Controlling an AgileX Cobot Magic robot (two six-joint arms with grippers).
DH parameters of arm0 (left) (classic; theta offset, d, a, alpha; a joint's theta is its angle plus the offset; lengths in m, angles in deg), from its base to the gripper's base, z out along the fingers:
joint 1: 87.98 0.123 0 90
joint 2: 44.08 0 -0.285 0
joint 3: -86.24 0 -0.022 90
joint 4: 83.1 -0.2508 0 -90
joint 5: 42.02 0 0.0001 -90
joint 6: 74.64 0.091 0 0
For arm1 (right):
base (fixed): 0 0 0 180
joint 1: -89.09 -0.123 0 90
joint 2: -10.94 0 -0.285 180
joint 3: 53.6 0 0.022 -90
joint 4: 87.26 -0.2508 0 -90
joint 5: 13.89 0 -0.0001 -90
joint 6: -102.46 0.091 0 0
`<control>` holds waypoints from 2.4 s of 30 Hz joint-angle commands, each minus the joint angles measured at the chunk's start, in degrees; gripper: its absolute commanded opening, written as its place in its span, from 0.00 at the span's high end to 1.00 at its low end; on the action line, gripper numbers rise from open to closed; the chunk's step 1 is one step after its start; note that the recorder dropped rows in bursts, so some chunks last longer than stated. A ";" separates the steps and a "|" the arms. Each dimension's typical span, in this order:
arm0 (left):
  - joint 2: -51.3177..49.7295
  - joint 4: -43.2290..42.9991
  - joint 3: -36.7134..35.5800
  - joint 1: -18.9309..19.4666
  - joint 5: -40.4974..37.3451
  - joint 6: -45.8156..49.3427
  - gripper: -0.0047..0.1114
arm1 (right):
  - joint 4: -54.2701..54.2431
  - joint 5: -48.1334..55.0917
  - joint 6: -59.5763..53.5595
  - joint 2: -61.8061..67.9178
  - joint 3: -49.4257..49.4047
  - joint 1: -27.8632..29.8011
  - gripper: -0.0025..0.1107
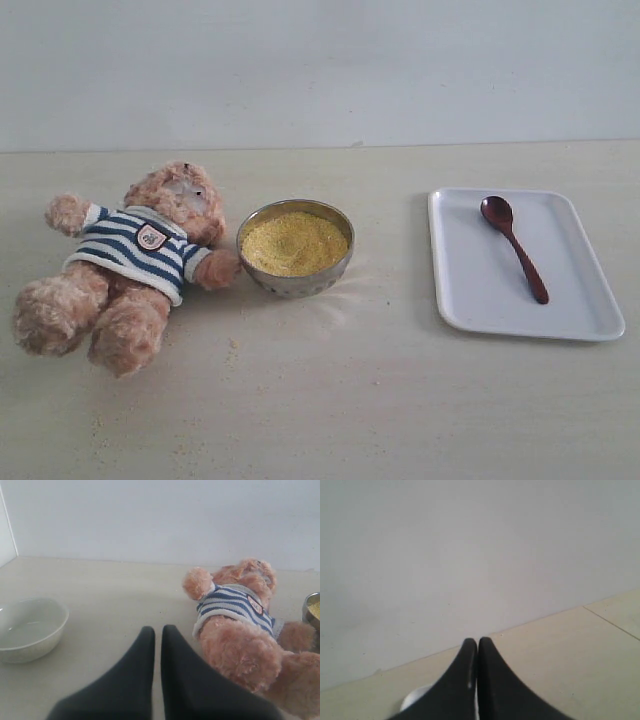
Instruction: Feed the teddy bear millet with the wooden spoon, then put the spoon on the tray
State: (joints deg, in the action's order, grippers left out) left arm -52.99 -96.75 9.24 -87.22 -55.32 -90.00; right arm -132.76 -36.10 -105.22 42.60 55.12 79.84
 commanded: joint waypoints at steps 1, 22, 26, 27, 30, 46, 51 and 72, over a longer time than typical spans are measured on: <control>-0.22 0.62 -0.22 0.09 0.48 -0.01 0.92 | -0.73 0.57 -0.72 0.13 -0.13 0.09 0.98; -0.31 0.62 -0.22 0.09 0.37 -0.04 0.92 | -3.01 14.04 -21.11 -16.85 -5.94 10.82 0.98; -0.31 0.62 -0.22 0.09 0.37 -0.04 0.92 | -3.12 14.54 -22.85 -16.98 -5.94 11.00 0.98; -0.31 0.62 -0.22 0.09 0.25 -0.04 0.92 | -3.12 14.88 -23.16 -17.61 -5.94 11.00 0.98; -0.31 0.62 -0.22 0.09 0.25 -0.04 0.92 | -1.41 15.58 -23.17 -20.56 -5.94 11.00 0.98; -0.42 0.62 -0.22 0.09 -0.01 -0.04 0.92 | 50.89 43.09 30.84 -23.88 -5.94 19.99 0.98; -0.42 0.62 -0.22 0.09 -0.01 -0.04 0.92 | 51.13 42.95 32.16 -23.88 -5.94 13.88 0.98; 0.23 21.85 -0.22 -0.31 -3.88 17.66 0.92 | 51.13 42.95 32.29 -23.88 -5.94 10.77 0.98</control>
State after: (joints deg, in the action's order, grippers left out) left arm -53.08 -83.10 9.24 -87.33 -59.22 -83.20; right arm -81.85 6.84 -72.89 19.02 49.04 90.76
